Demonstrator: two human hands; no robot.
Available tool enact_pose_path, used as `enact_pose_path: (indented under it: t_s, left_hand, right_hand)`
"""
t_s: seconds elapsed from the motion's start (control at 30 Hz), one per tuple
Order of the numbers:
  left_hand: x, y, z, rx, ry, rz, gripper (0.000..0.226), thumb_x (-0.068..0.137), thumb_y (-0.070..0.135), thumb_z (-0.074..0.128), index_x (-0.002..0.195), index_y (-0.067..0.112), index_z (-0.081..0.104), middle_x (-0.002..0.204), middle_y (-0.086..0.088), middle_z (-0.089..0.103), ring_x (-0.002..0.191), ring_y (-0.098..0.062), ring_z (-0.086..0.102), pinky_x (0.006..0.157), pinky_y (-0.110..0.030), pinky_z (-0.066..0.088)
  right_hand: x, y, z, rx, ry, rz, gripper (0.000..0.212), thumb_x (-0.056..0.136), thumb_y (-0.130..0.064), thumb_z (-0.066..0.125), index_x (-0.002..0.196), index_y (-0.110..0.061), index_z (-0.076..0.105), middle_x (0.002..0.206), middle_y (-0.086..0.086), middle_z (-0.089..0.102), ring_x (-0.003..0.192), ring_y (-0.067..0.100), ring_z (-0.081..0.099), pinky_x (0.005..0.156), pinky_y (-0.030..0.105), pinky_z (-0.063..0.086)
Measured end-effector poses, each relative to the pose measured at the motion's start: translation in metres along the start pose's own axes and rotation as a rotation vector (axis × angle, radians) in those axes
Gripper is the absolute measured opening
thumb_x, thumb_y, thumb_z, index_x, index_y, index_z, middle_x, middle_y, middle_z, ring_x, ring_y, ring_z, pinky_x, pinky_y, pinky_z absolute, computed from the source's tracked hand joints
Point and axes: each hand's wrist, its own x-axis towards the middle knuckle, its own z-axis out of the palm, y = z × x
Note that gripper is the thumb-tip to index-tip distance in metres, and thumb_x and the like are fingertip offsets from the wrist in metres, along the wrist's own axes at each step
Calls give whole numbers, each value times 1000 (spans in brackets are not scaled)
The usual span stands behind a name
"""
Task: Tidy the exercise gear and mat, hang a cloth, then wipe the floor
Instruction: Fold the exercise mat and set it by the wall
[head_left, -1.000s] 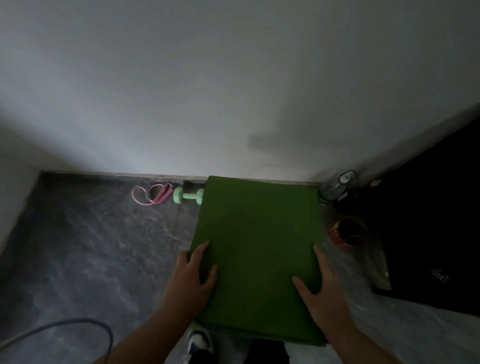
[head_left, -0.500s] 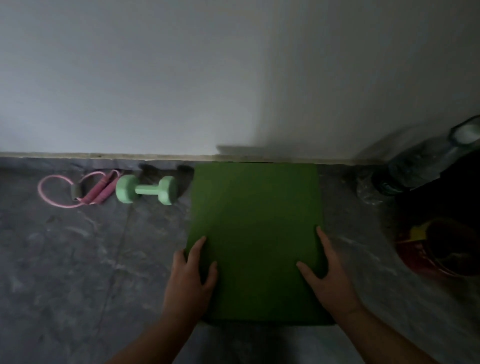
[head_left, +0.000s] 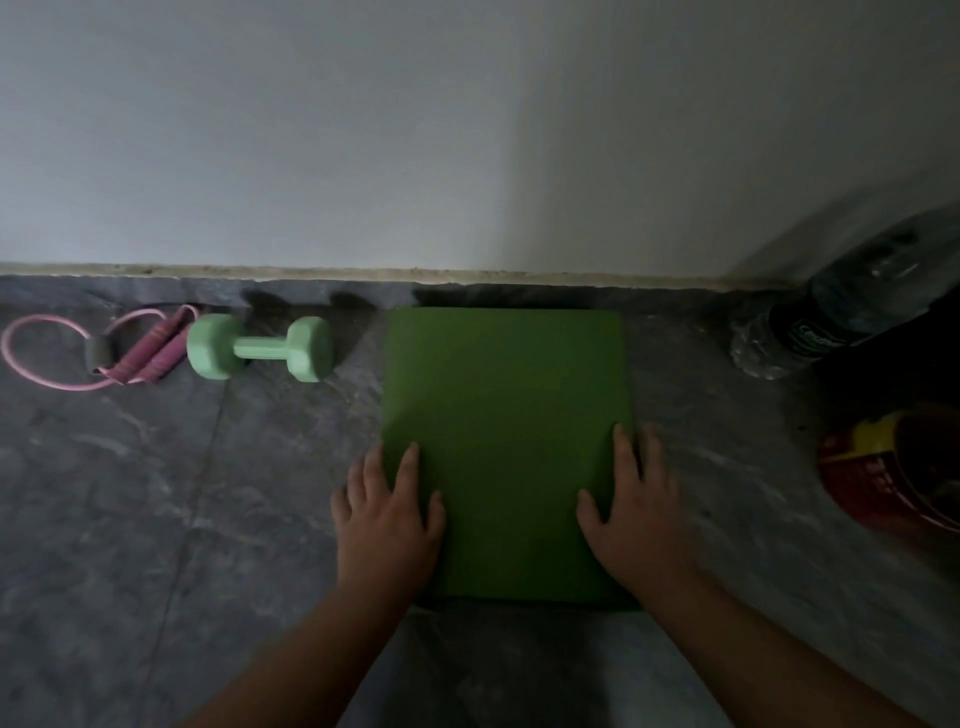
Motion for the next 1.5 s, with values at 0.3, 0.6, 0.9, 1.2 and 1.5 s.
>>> enact_pose_path:
  t_s: [0.3, 0.6, 0.9, 1.2, 1.5]
  left_hand:
    - [18, 24, -1, 109, -117, 395, 69, 94, 61, 26, 156, 39, 6, 165, -5, 3, 151, -27, -6, 119, -59, 2]
    - [8, 19, 28, 165, -202, 369, 65, 94, 67, 19, 154, 46, 4, 165, 2, 6, 152, -24, -4, 118, -62, 0]
    - [-32, 19, 8, 124, -158, 582, 83, 87, 77, 32, 156, 33, 17, 163, -10, 14, 149, -41, 7, 111, -74, 12]
    - [-32, -2, 30, 324, -248, 749, 77, 87, 52, 38, 156, 35, 8, 161, -12, 23, 145, -47, 20, 103, -80, 18]
    - [-11, 3, 24, 367, -289, 738, 69, 90, 47, 33, 156, 35, 15, 159, -13, 27, 144, -46, 24, 102, -78, 22]
  right_hand:
    - [41, -23, -5, -254, -2, -287, 73, 95, -52, 26, 157, -15, 17, 164, 14, 13, 151, 29, 10, 121, 51, 15]
    - [43, 0, 28, -374, -95, -319, 75, 96, -54, 25, 156, -11, 19, 163, 17, 15, 150, 32, 14, 121, 50, 11]
    - [-48, -11, 1, -263, -112, -550, 76, 91, -57, 45, 154, -17, 31, 162, 16, 22, 149, 38, 17, 117, 59, 21]
    - [-55, 17, 31, -489, -260, -668, 87, 81, -61, 59, 154, -24, 29, 159, 15, 29, 145, 42, 26, 113, 64, 21]
    - [-35, 10, 30, -523, -295, -629, 93, 80, -62, 62, 155, -23, 25, 160, 17, 26, 145, 44, 24, 113, 65, 20]
